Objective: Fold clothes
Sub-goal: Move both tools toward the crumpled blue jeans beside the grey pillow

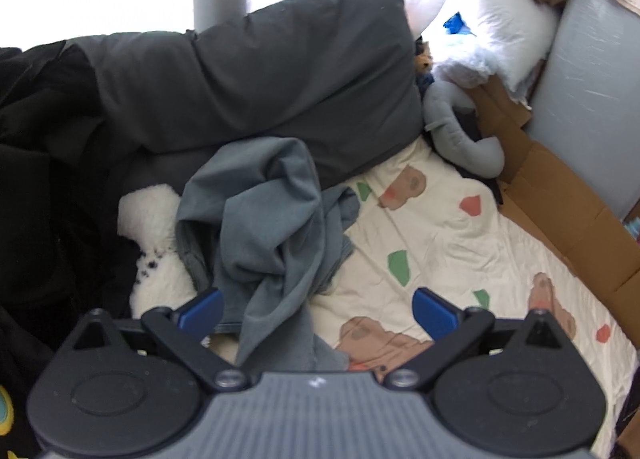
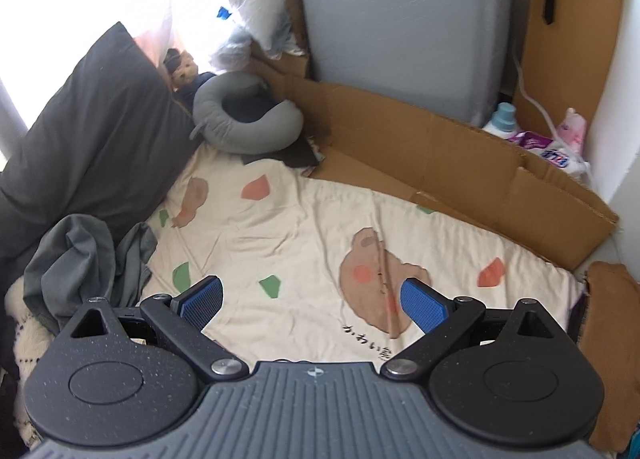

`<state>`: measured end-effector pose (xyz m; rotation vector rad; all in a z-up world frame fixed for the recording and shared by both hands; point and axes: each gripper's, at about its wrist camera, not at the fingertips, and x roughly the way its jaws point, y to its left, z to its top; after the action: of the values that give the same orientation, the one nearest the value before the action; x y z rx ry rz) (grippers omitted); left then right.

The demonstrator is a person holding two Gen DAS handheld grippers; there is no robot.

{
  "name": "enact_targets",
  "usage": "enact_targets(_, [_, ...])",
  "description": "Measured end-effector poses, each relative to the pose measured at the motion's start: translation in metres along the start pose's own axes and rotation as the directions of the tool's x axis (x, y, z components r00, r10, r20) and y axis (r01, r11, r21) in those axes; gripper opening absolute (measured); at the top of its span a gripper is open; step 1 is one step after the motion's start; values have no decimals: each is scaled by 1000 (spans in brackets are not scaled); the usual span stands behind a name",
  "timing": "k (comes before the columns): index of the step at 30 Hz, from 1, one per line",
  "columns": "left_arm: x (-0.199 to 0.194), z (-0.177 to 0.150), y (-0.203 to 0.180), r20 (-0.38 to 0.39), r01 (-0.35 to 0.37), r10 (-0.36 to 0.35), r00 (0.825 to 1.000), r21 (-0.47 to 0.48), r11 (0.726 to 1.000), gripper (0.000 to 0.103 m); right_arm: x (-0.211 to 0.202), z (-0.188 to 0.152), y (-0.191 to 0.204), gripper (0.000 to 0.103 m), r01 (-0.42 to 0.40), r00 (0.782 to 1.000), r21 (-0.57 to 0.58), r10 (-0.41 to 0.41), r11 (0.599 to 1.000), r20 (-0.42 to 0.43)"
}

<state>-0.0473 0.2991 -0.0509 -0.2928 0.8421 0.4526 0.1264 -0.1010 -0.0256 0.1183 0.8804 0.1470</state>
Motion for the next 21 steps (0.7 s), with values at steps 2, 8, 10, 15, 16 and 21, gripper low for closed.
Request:
enact_targets(2, [8,-4,9,-9,-6,6,1000,-15,1000,101,8,3,7,99,-33,999,-29,33,999,-10])
enact_targets(8, [37,-21,28,-13,-43,42,999,-21,999,96,32,12,30,99,-138,990,-116,133,984,-47])
enact_targets(10, [46,-28,34,-17,-36,36,999,-40,999,90,42,13,39,99,-172,984,-143,163,975,-68])
enact_targets(15, [76,-46,44,-44,-48,45,998,-72,996,88,67,12,59,99,-228,971,-187,208,956,-121])
enact_targets(16, [82,-49,46,-47,-49,46,998,-76,996,88,73,12,63,99,-240,967,-195,217,951,-132])
enact_targets(21, [116,-69,49,-79,-67,61,995,-68,995,88,98,11,82,99,-297,948,-234,257,926,-187])
